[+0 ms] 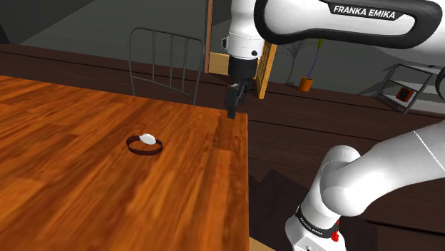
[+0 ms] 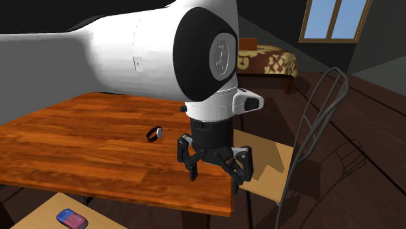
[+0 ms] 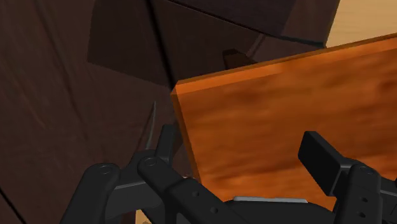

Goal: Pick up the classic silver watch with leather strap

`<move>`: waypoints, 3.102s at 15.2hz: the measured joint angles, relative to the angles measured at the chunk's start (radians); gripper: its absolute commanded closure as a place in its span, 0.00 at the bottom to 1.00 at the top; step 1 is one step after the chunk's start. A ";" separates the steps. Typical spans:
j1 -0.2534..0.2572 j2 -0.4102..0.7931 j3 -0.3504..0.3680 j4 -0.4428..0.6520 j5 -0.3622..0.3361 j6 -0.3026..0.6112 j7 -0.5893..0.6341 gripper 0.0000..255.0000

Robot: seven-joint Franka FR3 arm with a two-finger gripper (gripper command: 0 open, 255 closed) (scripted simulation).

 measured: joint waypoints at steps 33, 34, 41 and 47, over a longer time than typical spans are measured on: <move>0.106 0.517 0.290 0.492 0.117 0.004 0.363 1.00; 0.106 0.516 0.290 0.492 0.117 0.004 0.363 1.00; 0.106 0.522 0.291 0.526 0.115 -0.025 0.368 1.00; 0.107 0.552 0.294 0.639 0.103 -0.109 0.386 1.00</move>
